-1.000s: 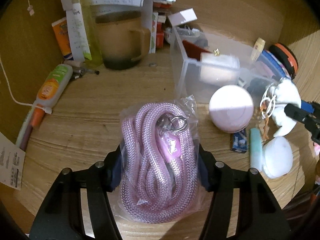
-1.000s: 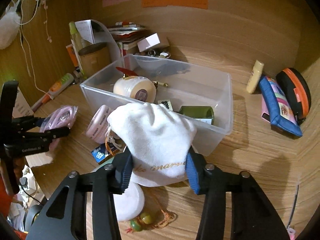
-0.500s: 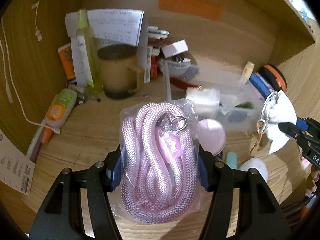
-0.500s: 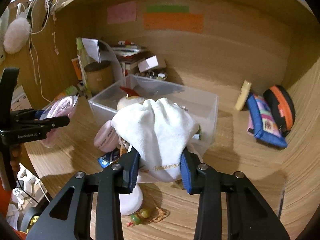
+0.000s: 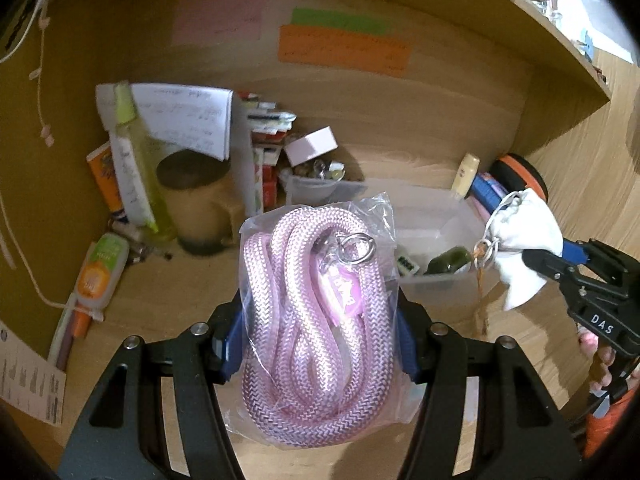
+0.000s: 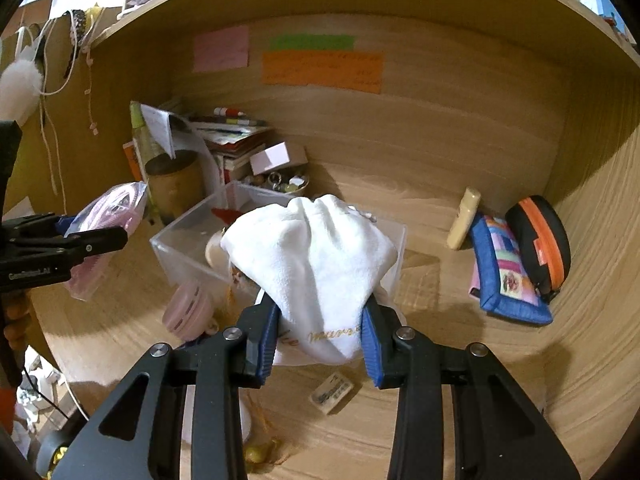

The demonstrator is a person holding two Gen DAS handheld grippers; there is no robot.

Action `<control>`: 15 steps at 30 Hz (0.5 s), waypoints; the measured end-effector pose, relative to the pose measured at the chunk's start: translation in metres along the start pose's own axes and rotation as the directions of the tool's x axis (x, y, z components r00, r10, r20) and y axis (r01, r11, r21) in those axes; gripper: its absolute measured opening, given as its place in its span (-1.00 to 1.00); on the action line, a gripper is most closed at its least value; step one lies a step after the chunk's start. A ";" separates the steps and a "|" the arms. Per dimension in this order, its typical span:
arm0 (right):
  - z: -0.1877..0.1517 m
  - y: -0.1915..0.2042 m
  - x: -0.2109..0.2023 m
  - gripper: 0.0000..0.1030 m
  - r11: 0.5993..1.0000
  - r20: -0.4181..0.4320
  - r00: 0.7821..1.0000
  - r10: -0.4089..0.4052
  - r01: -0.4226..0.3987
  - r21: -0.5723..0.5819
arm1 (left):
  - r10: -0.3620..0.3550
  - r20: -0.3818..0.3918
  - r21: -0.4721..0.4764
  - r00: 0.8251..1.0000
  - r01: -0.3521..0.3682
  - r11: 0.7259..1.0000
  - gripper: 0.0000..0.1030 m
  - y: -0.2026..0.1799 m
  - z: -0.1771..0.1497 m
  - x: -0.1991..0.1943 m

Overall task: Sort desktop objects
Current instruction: 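Lift the pink rope bag with the left tool while the right tool carries the cloth bag to the bin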

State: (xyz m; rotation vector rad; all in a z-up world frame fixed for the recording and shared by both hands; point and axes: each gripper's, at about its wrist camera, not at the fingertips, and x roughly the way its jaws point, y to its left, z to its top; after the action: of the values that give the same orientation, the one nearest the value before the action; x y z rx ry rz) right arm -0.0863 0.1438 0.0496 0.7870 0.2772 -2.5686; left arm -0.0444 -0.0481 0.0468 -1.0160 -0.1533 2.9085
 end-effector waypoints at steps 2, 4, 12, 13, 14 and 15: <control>0.004 -0.003 0.003 -0.37 1.000 0.005 1.000 -0.002 0.002 0.004 | -0.007 0.009 -0.003 1.000 0.007 1.000 0.17 -0.001 0.006 0.002; 0.007 -0.004 0.007 -0.36 1.000 0.006 1.000 -0.006 0.006 0.004 | -0.011 0.017 -0.006 1.000 0.011 1.000 0.17 -0.002 0.013 0.005; 0.020 -0.011 0.026 -0.37 1.000 0.007 1.000 0.002 -0.002 0.023 | -0.028 0.012 0.025 1.000 0.028 0.999 0.17 -0.012 0.035 0.026; 0.021 -0.012 0.029 -0.37 1.000 0.005 1.000 0.004 -0.005 0.025 | -0.033 0.008 0.031 0.999 0.033 0.999 0.17 -0.014 0.037 0.029; 0.022 -0.012 0.032 -0.37 1.000 0.004 1.000 0.006 -0.007 0.025 | -0.037 0.003 0.038 0.999 0.037 0.999 0.17 -0.016 0.039 0.033; 0.024 -0.012 0.035 -0.37 1.000 0.002 1.000 0.008 -0.008 0.026 | -0.043 -0.002 0.044 0.999 0.043 0.998 0.17 -0.018 0.041 0.038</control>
State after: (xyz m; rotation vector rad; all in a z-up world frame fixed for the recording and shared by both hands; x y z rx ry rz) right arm -0.1297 0.1352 0.0494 0.7931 0.2399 -2.5707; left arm -0.0989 -0.0299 0.0575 -0.9954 -0.1098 2.8593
